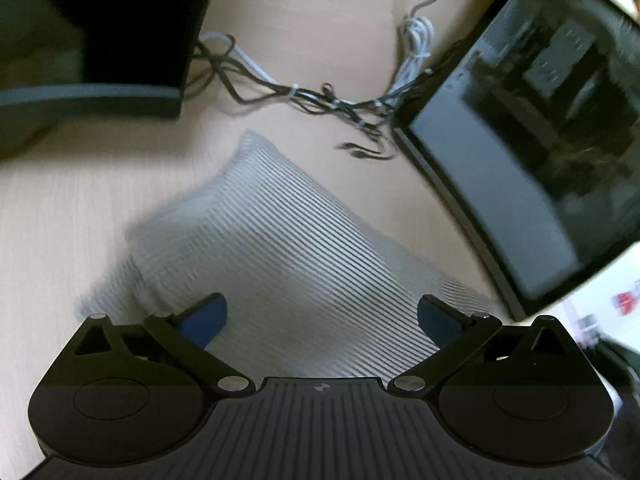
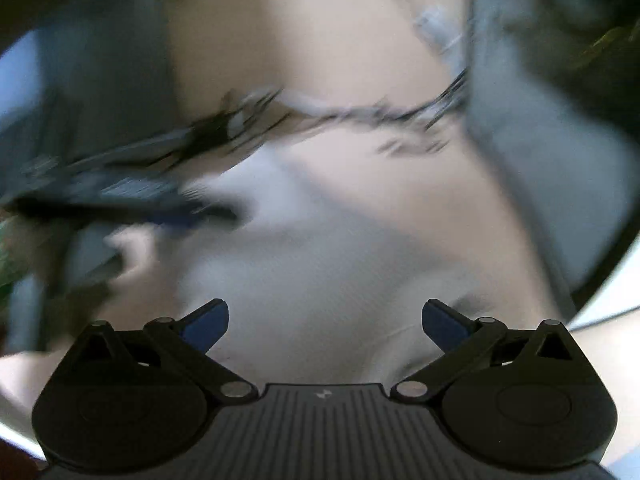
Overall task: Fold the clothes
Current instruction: 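Open both grippers and smooth the folded shirt with the left gripper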
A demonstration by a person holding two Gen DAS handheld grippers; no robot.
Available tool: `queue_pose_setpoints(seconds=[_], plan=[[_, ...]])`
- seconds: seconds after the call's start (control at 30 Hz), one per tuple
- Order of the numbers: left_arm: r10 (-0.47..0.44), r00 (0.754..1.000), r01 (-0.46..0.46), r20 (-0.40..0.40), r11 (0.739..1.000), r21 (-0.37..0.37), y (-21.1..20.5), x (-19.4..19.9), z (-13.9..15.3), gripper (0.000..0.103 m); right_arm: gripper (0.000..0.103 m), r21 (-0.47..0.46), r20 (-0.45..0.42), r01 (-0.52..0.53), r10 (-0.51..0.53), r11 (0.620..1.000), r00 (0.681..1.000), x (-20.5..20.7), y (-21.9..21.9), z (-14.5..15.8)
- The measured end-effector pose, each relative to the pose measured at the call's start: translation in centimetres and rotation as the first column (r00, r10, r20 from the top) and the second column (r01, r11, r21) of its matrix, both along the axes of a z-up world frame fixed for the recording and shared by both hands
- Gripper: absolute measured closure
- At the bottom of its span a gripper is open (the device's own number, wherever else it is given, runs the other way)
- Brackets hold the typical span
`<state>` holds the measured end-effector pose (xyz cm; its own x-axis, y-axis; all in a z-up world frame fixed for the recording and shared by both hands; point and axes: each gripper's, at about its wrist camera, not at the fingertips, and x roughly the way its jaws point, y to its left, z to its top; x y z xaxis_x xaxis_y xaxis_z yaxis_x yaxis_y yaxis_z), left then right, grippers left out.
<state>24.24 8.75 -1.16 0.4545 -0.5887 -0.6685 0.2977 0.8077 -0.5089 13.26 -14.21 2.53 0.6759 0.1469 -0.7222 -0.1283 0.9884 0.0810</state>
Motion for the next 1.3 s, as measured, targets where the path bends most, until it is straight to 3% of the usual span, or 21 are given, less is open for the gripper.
queue_pose_setpoints(seconds=[0.07, 0.17, 0.3, 0.4, 0.6, 0.73, 0.87, 0.93, 1.03, 1.13, 1.3], plan=[[-0.002, 0.999, 0.000, -0.033, 0.998, -0.061, -0.2, -1.6, 0.2, 0.000, 0.000, -0.086, 0.018, 0.035, -0.034, 0.996, 0.999, 1.1, -1.5, -0.2], [-0.023, 0.993, 0.008, -0.120, 0.992, -0.124, -1.7, -3.1, -0.8, 0.000, 0.000, -0.130, 0.016, 0.055, -0.053, 0.990, 0.998, 3.5, -3.0, -2.0], [-0.022, 0.993, 0.027, -0.116, 0.999, 0.036, -4.0, -3.2, -2.1, 0.000, 0.000, -0.100, -0.003, 0.015, -0.016, 0.995, 1.000, 5.7, -3.2, -4.8], [-0.015, 0.995, 0.023, -0.103, 0.997, 0.077, -4.4, -2.2, -2.1, 0.000, 0.000, -0.093, -0.033, -0.012, 0.009, 0.996, 0.999, 4.7, -2.7, -6.4], [-0.010, 0.999, 0.016, -0.047, 0.989, 0.144, -4.5, 0.8, -2.9, 0.000, 0.000, 0.027, -0.089, -0.065, 0.068, 0.997, 0.994, 0.0, -1.3, -6.7], [0.051, 0.998, -0.044, -0.026, 0.978, 0.204, -4.9, 2.6, -3.0, 0.000, 0.000, 0.047, -0.121, -0.152, 0.156, 0.987, 0.980, -0.9, 0.9, -6.5], [0.055, 0.998, -0.056, 0.009, 0.964, 0.260, -5.4, 0.2, -1.5, 0.000, 0.000, 0.058, -0.089, -0.230, 0.234, 0.972, 0.968, -1.1, 0.4, -4.3], [0.036, 0.998, -0.047, 0.045, 0.956, 0.290, -5.7, -1.9, -0.5, 0.000, 0.000, 0.080, -0.007, -0.245, 0.247, 0.966, 0.969, -1.6, -1.5, -2.0], [0.014, 0.998, -0.029, 0.054, 0.955, 0.294, -6.3, -4.7, -0.1, 0.000, 0.000, 0.013, 0.091, -0.225, 0.223, 0.974, 0.970, -0.8, -3.4, -0.6], [0.005, 0.999, -0.020, 0.049, 0.949, 0.315, -7.2, -6.6, -0.9, 0.000, 0.000, -0.022, 0.111, -0.161, 0.163, 0.987, 0.980, 1.8, -4.5, -1.6], [0.027, 0.999, -0.041, 0.042, 0.930, 0.365, -7.6, -8.0, -2.4, 0.000, 0.000, -0.016, 0.044, -0.173, 0.174, 0.985, 0.984, 5.6, -3.9, -5.4]])
